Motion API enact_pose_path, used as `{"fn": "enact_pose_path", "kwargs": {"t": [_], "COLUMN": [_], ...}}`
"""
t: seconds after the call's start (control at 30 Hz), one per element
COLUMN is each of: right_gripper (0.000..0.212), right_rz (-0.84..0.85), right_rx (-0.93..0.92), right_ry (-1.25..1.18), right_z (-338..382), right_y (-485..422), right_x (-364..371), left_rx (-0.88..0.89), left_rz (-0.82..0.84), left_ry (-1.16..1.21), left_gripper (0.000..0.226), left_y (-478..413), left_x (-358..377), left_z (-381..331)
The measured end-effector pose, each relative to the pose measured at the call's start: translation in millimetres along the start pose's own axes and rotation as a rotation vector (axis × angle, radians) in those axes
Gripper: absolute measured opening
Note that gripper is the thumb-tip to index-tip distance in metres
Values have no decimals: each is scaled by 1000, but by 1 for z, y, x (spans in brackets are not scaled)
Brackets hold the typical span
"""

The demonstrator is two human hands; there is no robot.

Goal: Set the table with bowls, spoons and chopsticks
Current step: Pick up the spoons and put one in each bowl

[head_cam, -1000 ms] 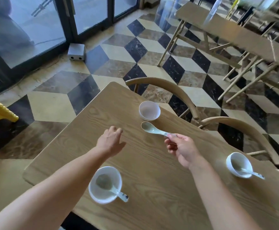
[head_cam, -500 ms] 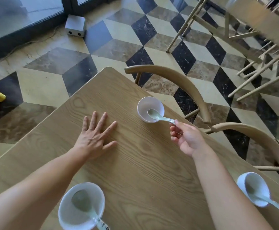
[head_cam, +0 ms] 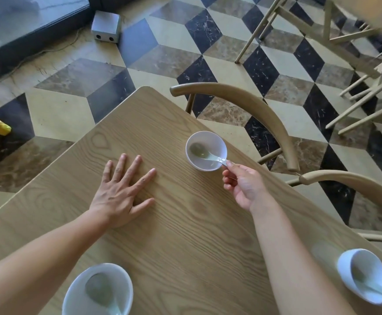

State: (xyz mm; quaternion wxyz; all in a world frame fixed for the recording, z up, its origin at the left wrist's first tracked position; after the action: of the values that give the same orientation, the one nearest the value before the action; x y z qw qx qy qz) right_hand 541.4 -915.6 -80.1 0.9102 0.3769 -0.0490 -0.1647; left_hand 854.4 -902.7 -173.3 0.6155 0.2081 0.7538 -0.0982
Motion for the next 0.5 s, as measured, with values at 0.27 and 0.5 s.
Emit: {"fn": "enact_pose_path", "kwargs": {"t": [0.27,0.5], "right_gripper": [7,7], "right_rz": [-60,-200], "right_rx": [40,35], "right_ry": [-30,1], "right_z": [-6,-17], "right_y": [-1,18], "right_x": [1,-7], "left_rx": [-8,-57], "left_rz": [-14,101], "left_ry": [-3,16], "left_gripper": [79,80], "left_y": [0,-2], "left_x": [4,-5], "left_z": [2,-1]}}
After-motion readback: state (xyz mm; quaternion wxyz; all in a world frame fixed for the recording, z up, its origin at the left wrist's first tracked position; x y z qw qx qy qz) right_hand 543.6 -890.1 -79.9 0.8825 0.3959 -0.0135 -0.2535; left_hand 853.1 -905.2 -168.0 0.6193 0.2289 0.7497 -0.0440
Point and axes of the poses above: each hand's wrist, its own y-axis away from the middle knuckle, its own x-axis out of the palm, z = x × y, the point moved 1 cm from there along -y, towards the middle knuckle, and after that the axes turned 8 degrees about y, right-handed, at the moved point
